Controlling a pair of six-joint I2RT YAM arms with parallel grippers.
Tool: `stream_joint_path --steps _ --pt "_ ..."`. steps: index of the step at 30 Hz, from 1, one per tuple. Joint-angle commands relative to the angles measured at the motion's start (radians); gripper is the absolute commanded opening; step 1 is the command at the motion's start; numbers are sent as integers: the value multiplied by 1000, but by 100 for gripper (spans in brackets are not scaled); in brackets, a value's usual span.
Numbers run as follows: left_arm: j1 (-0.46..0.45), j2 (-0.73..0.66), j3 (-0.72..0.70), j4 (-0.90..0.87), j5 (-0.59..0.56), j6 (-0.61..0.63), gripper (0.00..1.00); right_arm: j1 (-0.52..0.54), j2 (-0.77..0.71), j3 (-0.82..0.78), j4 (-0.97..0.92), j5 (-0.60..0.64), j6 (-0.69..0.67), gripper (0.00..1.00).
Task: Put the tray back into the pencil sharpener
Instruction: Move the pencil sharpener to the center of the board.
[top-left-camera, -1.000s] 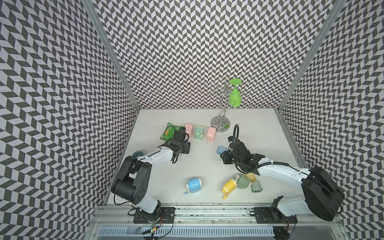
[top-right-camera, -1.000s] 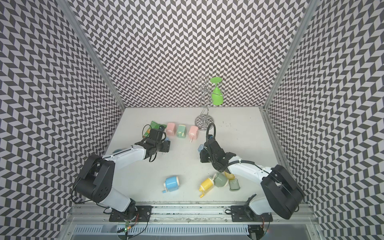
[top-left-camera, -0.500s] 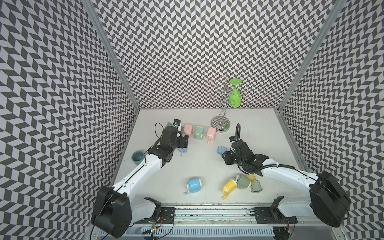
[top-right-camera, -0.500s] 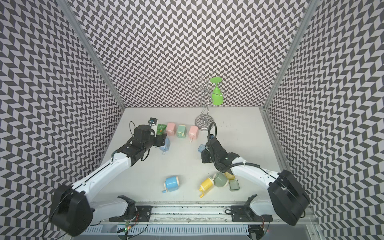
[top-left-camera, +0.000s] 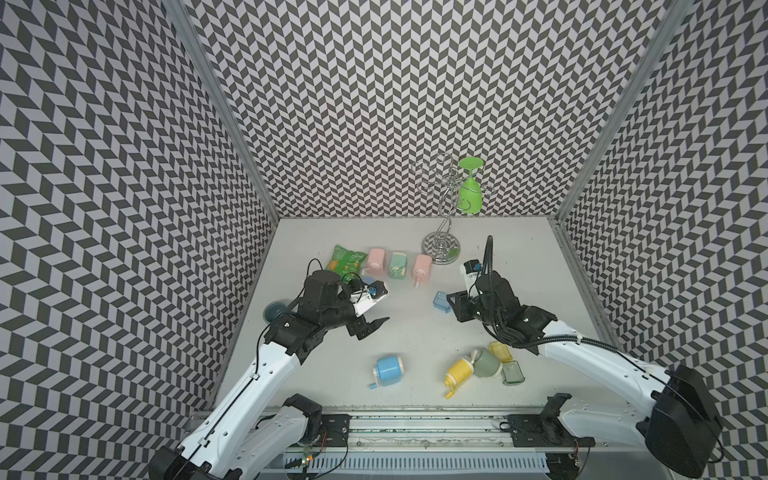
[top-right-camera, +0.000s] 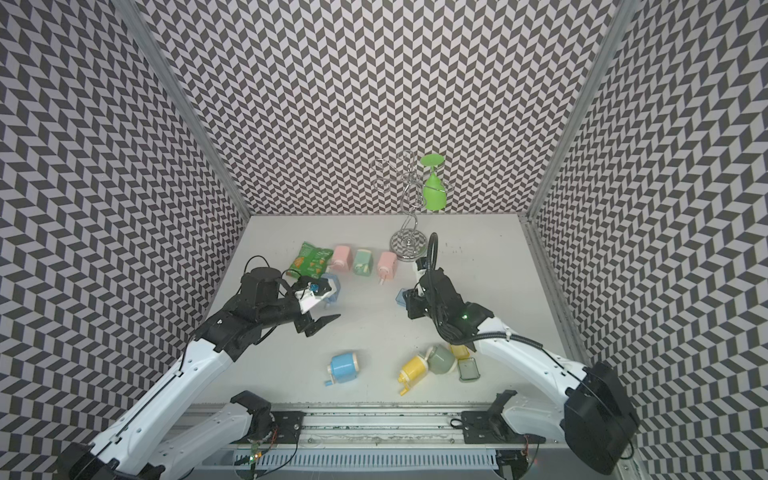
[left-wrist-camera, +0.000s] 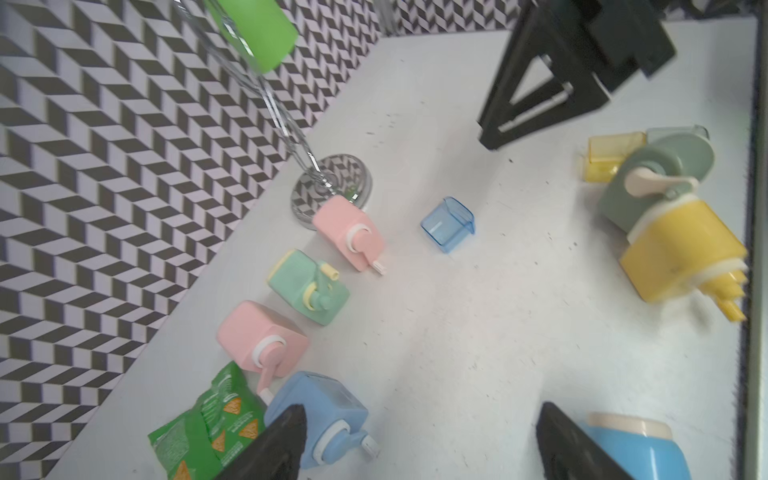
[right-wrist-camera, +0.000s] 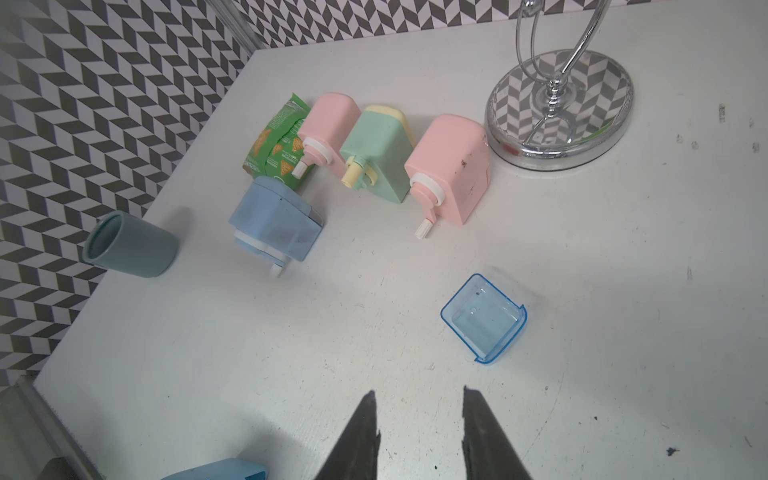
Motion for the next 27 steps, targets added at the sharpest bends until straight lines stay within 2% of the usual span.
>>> stream_joint_path --steps 1,12,17,27 --pt "-39 2 -36 -158 51 128 91 -3 -35 -29 26 31 -7 35" --pt "-222 53 -92 -98 42 58 95 -3 -39 -42 26 45 -12 35" --pt "-323 85 -123 -43 -40 16 97 -5 -43 -67 71 36 -12 36" --pt "-358 157 -158 -85 -114 -1 100 -5 -15 -56 84 15 -7 36"
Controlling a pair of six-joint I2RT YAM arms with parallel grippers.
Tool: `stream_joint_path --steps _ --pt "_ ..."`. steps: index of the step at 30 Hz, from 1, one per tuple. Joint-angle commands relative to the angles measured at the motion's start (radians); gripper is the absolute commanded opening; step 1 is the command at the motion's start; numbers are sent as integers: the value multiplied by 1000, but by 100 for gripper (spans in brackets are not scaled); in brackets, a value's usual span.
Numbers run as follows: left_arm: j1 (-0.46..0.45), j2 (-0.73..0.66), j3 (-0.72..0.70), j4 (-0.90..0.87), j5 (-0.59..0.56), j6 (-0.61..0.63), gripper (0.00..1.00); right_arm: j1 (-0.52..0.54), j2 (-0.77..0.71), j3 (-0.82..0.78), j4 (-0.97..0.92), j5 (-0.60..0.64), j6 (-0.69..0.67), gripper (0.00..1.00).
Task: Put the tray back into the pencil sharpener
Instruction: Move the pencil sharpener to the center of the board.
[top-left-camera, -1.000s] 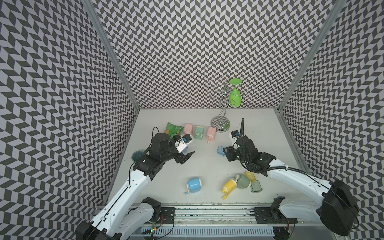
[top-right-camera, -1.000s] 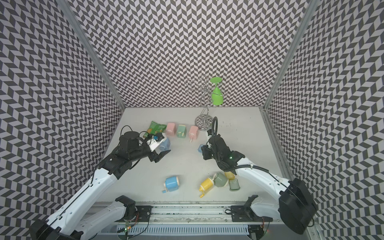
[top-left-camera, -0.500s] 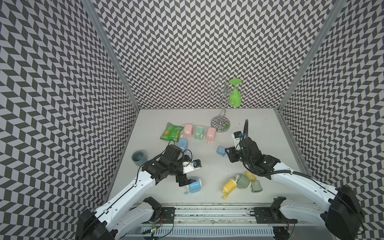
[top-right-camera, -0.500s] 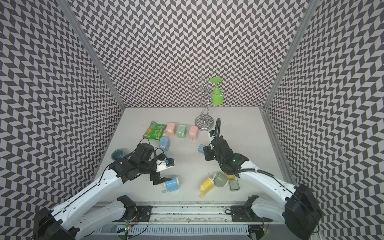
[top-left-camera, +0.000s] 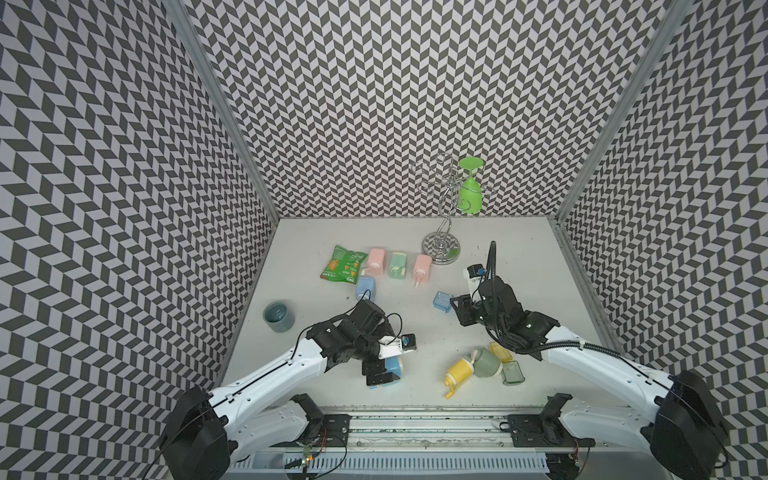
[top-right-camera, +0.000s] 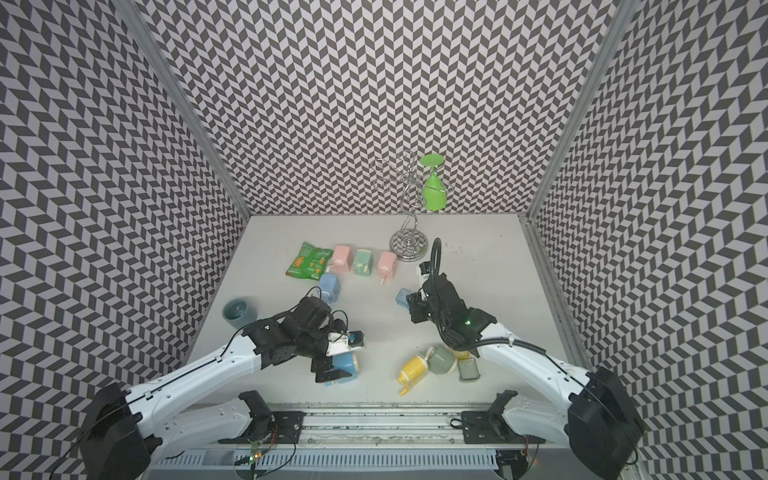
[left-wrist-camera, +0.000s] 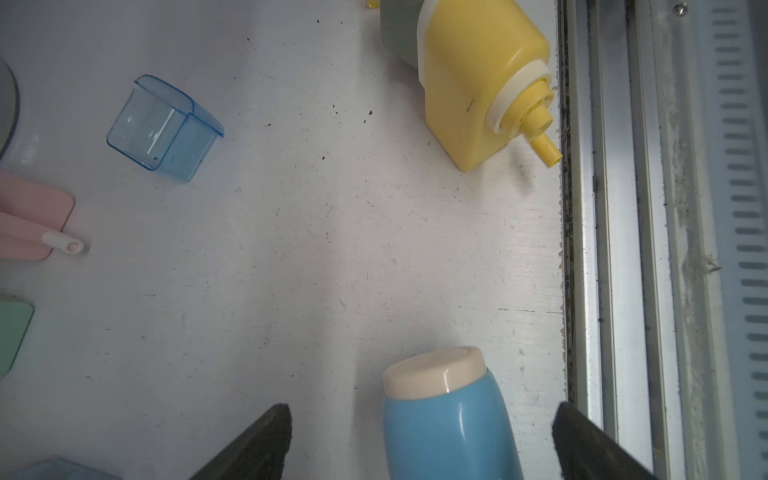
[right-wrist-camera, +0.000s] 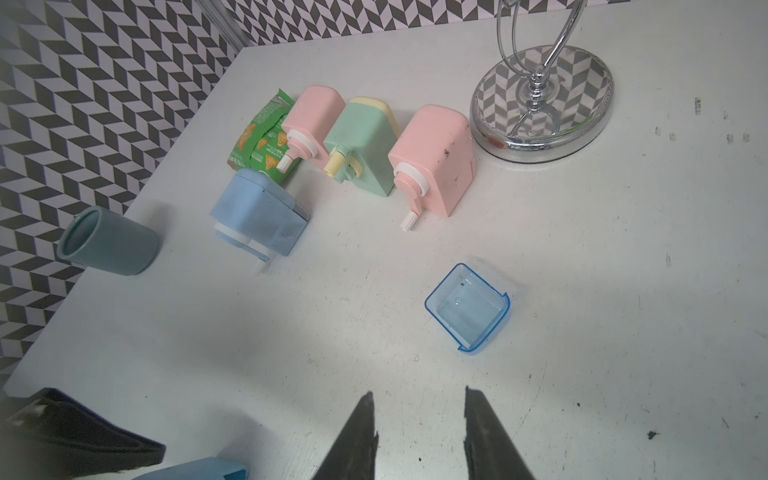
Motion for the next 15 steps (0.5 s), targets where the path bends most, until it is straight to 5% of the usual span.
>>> stream_joint_path --steps 1,15 --pt "-15 0 -24 -8 -41 -9 99 -5 6 2 56 -6 -4 36" --pt "-15 9 -104 72 -101 -39 80 -4 30 18 75 -15 -7 36"
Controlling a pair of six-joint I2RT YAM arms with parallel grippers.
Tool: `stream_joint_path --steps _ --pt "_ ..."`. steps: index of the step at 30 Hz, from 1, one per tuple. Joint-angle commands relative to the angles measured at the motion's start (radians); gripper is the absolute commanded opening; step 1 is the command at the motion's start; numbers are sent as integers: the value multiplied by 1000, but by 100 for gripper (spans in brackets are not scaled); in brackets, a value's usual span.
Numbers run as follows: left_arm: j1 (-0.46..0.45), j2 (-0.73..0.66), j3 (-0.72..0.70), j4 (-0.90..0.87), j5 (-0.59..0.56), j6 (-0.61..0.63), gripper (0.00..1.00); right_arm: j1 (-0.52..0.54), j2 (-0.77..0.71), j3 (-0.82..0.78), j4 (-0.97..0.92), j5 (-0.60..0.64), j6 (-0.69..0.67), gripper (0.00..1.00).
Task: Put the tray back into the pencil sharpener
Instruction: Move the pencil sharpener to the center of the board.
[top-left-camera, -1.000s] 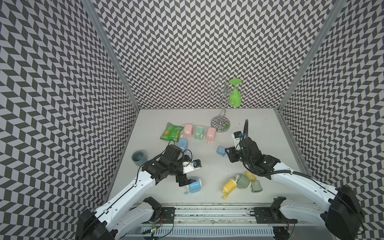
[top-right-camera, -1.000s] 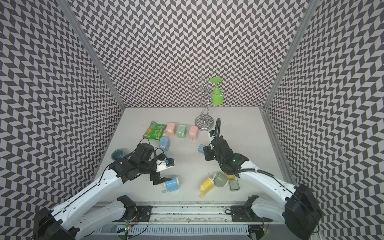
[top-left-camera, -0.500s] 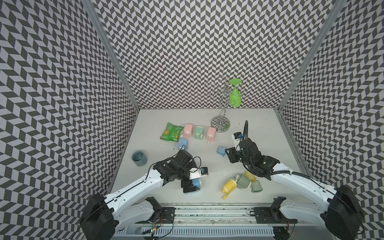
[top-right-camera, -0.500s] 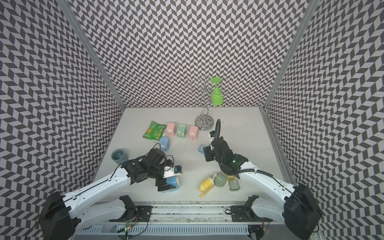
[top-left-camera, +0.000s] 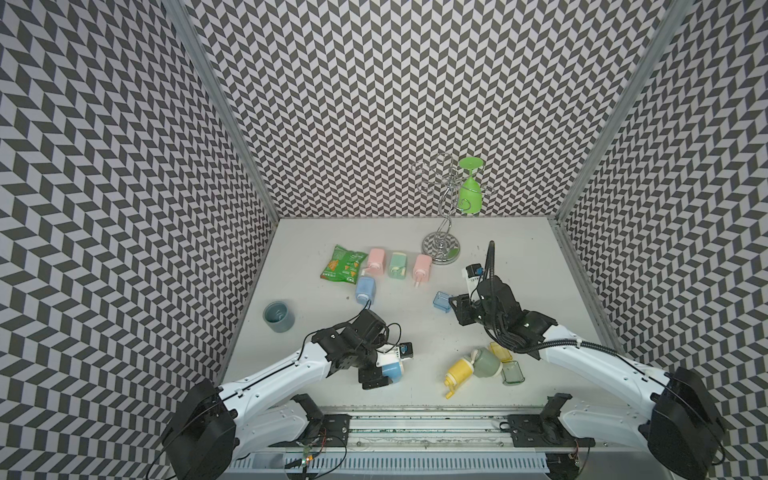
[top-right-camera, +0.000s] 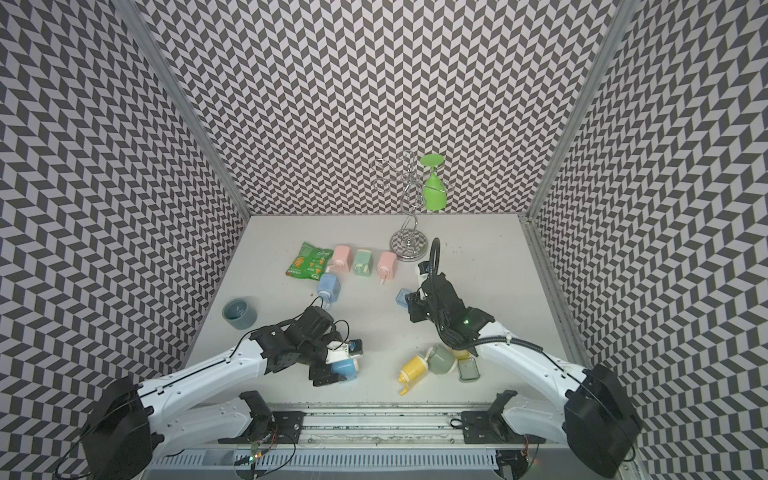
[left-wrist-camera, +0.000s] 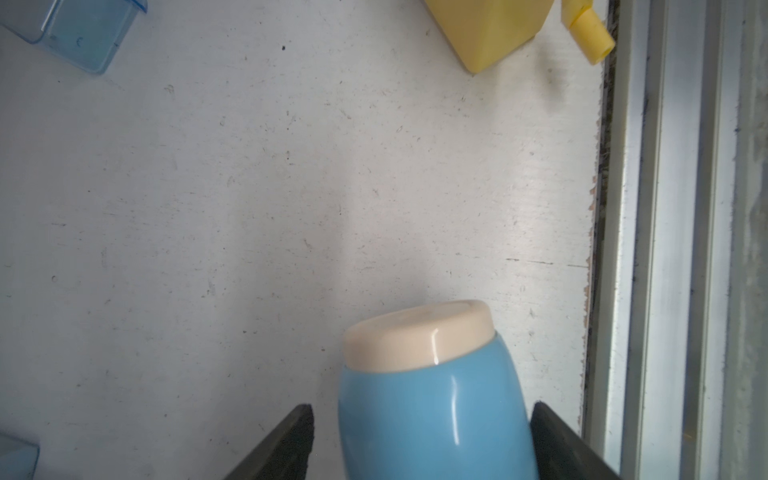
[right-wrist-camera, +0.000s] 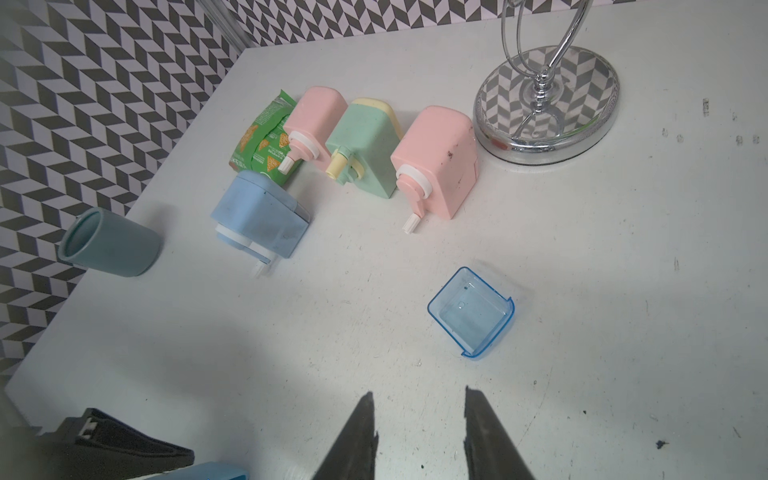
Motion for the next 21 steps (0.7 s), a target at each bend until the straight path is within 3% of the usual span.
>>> stream_joint_path --steps 1,14,21 --pt "-4 -15 -16 39 -23 -15 78 -5 9 18 57 -10 -7 36" --pt "-4 -15 -28 74 -40 -20 55 -5 75 93 73 -34 -39 35" --pt "4 12 8 120 -61 -19 48 -6 66 108 94 -4 -33 35"
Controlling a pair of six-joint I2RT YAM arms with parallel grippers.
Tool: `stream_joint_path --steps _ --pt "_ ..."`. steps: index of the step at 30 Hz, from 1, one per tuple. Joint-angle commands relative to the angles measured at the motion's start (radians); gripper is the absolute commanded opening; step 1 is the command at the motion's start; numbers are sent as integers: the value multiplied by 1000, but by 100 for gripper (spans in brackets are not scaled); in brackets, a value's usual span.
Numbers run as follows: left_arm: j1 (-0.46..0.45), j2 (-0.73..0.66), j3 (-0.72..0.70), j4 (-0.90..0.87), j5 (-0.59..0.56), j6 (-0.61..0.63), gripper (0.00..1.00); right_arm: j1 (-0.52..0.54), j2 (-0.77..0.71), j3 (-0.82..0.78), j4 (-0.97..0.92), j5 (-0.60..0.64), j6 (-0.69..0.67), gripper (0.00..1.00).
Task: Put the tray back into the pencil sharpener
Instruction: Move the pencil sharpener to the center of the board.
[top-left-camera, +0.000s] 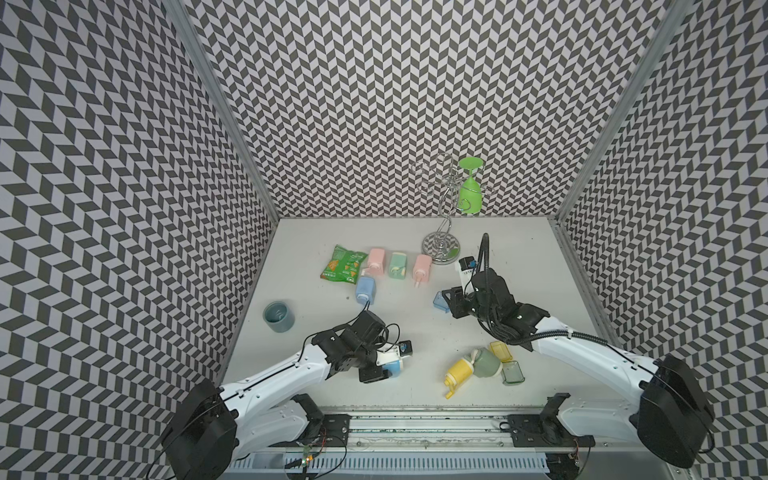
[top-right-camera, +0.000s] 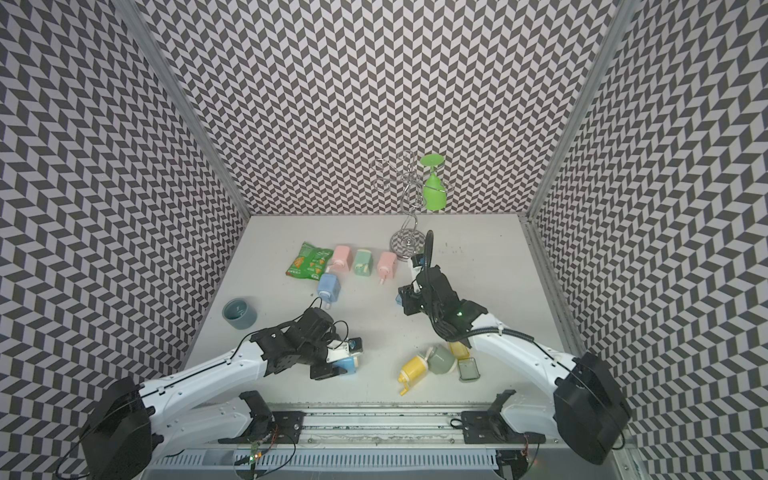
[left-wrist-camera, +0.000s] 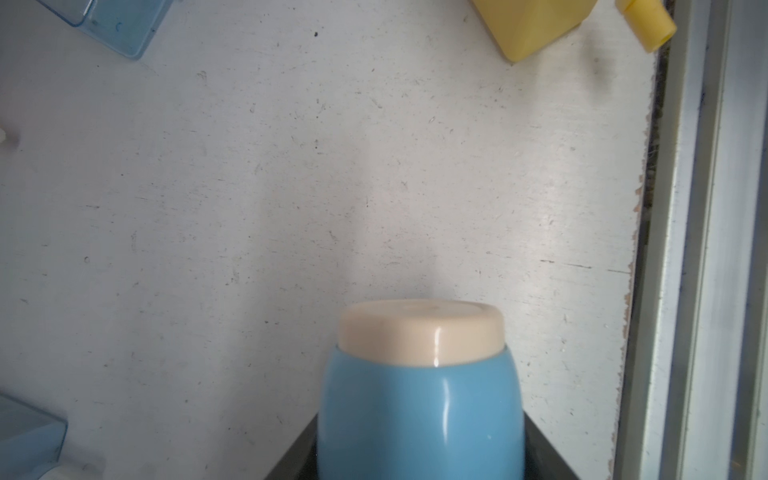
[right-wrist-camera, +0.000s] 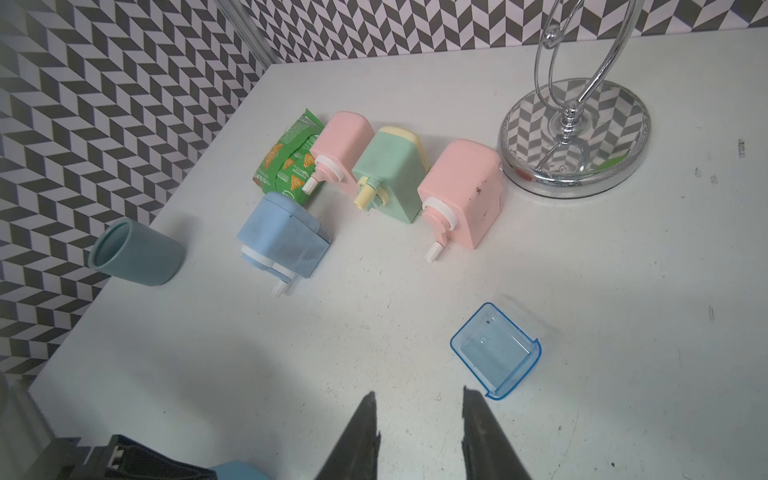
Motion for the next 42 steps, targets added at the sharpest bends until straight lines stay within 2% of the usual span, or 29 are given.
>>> stream_joint_path --steps 1,12,22,28,37,42 --pt "6 15 36 66 -8 11 48 -5 -1 38 49 21 -7 35" --pt "66 121 121 155 31 52 43 -13 26 65 8 67 -20 35" --pt "161 247 243 224 64 111 40 -126 13 41 23 3 64 34" --pt "166 325 284 249 75 124 40 -176 27 34 19 -55 114 34" --pt "167 453 375 219 52 195 40 -179 61 40 14 -110 134 34" --pt "166 488 390 227 81 206 40 -181 73 47 -2 -92 122 34"
